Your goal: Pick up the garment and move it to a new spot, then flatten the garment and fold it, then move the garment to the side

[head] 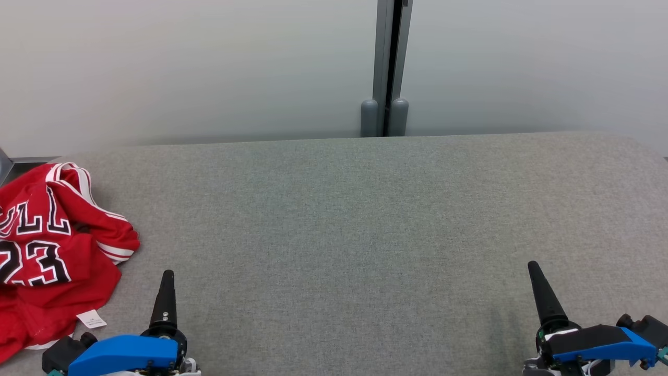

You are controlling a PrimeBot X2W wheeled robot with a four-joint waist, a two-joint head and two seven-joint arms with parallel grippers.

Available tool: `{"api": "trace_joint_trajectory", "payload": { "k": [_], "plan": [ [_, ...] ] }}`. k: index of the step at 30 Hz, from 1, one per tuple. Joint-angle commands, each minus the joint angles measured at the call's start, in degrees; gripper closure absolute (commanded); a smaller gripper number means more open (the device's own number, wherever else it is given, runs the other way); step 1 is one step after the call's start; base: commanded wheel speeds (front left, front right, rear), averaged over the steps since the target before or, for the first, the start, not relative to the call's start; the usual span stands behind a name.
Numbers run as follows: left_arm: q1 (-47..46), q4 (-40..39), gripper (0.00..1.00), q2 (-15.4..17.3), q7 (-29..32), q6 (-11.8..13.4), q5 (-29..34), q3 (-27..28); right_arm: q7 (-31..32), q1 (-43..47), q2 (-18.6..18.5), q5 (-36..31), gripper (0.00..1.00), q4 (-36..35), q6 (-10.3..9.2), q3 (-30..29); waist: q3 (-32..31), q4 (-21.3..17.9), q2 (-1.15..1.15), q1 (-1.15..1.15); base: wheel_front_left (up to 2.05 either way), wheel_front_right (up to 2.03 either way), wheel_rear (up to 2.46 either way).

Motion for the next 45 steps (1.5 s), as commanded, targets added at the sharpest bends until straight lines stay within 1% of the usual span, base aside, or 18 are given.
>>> {"api": "trace_joint_trajectory", "payload": {
  "k": [1, 8, 9, 17, 28, 35, 45],
  "plan": [
    [-0.97, -1.01, 0.00, 0.53, -0.74, 0.32, 2.49, -0.72, -0.76, -1.79, -0.33, -2.45, 0.00, -0.62, 0.30, -0.03, 0.00, -0.02, 0.00, -0.01, 0.00, 0.00, 0.00],
    [-1.20, -0.99, 0.00, 1.19, -2.27, 1.37, 9.67, -2.62, -2.20, -2.21, -0.40, -9.77, 0.00, -0.05, 0.32, 0.55, -0.04, -0.10, 0.00, -0.01, 0.00, 0.00, 0.00],
    [-1.20, -0.99, 0.00, 1.19, -2.27, 1.37, 9.67, -2.62, -2.20, -2.21, -0.40, -9.77, 0.00, -0.05, 0.32, 0.55, -0.04, -0.10, 0.00, -0.01, 0.00, 0.00, 0.00],
    [-1.24, -0.74, 0.00, 1.37, -3.87, 2.28, 15.98, -3.88, -2.96, -2.49, -0.47, -17.37, 0.00, 0.50, 0.35, 0.23, -0.18, -0.02, 0.00, -0.01, 0.00, 0.00, 0.00],
    [-1.00, -0.19, 0.00, 1.73, -6.10, 3.10, 24.64, -5.48, -4.19, -2.60, -0.58, -26.22, 0.00, 0.48, 0.40, 0.94, -0.41, 0.02, 0.00, -0.01, 0.00, 0.00, 0.00],
    [-1.22, 0.13, 0.00, 2.13, -7.24, 3.74, 29.66, -6.88, -4.82, -2.66, -0.63, -30.68, 0.00, 0.29, 0.42, 1.46, -0.33, -0.07, 0.00, -0.01, 0.00, 0.00, 0.00],
    [-1.18, 0.70, 0.00, 2.81, -8.79, 4.62, 35.07, -8.07, -5.86, -2.76, -0.70, -36.28, 0.00, 0.49, 0.37, 1.68, -0.27, -0.19, 0.00, -0.01, 0.00, 0.00, 0.00]
  ]
}}
